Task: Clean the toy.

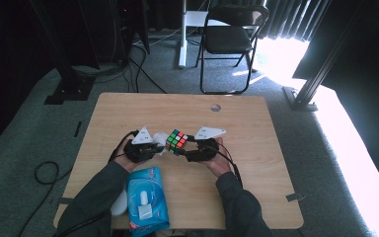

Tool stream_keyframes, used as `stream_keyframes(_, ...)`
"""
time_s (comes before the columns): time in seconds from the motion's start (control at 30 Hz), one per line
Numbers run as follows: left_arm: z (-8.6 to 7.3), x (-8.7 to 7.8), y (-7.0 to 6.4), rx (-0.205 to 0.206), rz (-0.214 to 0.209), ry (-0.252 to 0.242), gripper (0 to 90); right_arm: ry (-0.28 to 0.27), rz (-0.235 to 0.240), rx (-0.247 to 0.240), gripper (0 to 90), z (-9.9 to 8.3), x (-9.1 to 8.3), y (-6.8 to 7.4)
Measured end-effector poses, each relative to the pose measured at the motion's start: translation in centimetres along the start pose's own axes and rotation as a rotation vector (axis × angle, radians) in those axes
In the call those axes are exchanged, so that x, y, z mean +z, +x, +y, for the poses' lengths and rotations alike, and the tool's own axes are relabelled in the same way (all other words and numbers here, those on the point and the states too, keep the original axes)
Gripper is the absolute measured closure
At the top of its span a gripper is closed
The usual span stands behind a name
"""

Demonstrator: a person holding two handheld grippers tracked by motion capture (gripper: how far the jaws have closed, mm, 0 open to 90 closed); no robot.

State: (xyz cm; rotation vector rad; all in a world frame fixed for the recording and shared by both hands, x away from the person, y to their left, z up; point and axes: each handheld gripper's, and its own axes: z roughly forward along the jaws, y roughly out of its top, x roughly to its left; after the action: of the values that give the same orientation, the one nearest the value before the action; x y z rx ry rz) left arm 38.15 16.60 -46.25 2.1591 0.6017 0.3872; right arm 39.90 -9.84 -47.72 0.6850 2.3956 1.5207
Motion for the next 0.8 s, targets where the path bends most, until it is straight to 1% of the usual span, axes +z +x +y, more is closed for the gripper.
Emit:
stream_keyframes(0.07, 0.1, -0.1, 0.0, -0.001, -0.003, -0.006, 83.7, 0.004, 0.001, -0.002, 34.5, -0.1, 0.1, 0.0)
stream_keyframes(0.1, 0.1, -0.2, 0.1, -0.004, -0.006, -0.011, 83.7, 0.019, 0.001, -0.011, 34.5, -0.2, 0.3, 0.1)
stream_keyframes(0.13, 0.2, -0.2, 0.1, -0.003, -0.008, -0.016, 83.8, 0.022, 0.001, -0.012, 34.5, -0.3, 0.4, 0.2)
stream_keyframes(0.23, 0.2, -0.5, 0.4, -0.017, -0.025, -0.036, 83.8, 0.038, 0.003, -0.024, 34.5, -0.4, 0.6, 0.3)
stream_keyframes(0.3, 0.2, -0.6, 0.5, -0.024, -0.029, -0.046, 83.8, 0.041, 0.006, -0.024, 34.5, -0.5, 0.7, 0.4)
stream_keyframes(0.37, 0.3, -0.8, 0.6, -0.034, -0.034, -0.063, 83.8, 0.050, 0.010, -0.036, 34.5, -0.5, 0.8, 0.5)
stream_keyframes(0.43, 0.4, -0.9, 0.7, -0.033, -0.031, -0.071, 83.9, 0.064, 0.018, -0.052, 34.5, -0.5, 1.0, 0.9)
stream_keyframes(0.47, 0.4, -0.9, 0.7, -0.033, -0.031, -0.071, 83.9, 0.064, 0.018, -0.052, 34.5, -0.5, 1.0, 0.9)
stream_keyframes(0.5, 0.6, -0.9, 0.7, -0.035, -0.029, -0.075, 84.0, 0.073, 0.029, -0.068, 34.5, -0.6, 1.2, 1.2)
stream_keyframes(0.6, 0.6, -0.9, 0.9, -0.035, -0.024, -0.075, 84.0, 0.074, 0.041, -0.075, 34.5, -0.6, 1.4, 1.5)
stream_keyframes(0.67, 0.5, -0.8, 1.0, -0.043, -0.020, -0.072, 84.0, 0.074, 0.057, -0.089, 34.5, -0.5, 1.5, 1.8)
stream_keyframes(0.8, 0.3, -0.6, 1.0, -0.050, -0.017, -0.065, 84.0, 0.068, 0.069, -0.094, 34.5, -0.4, 1.4, 2.1)
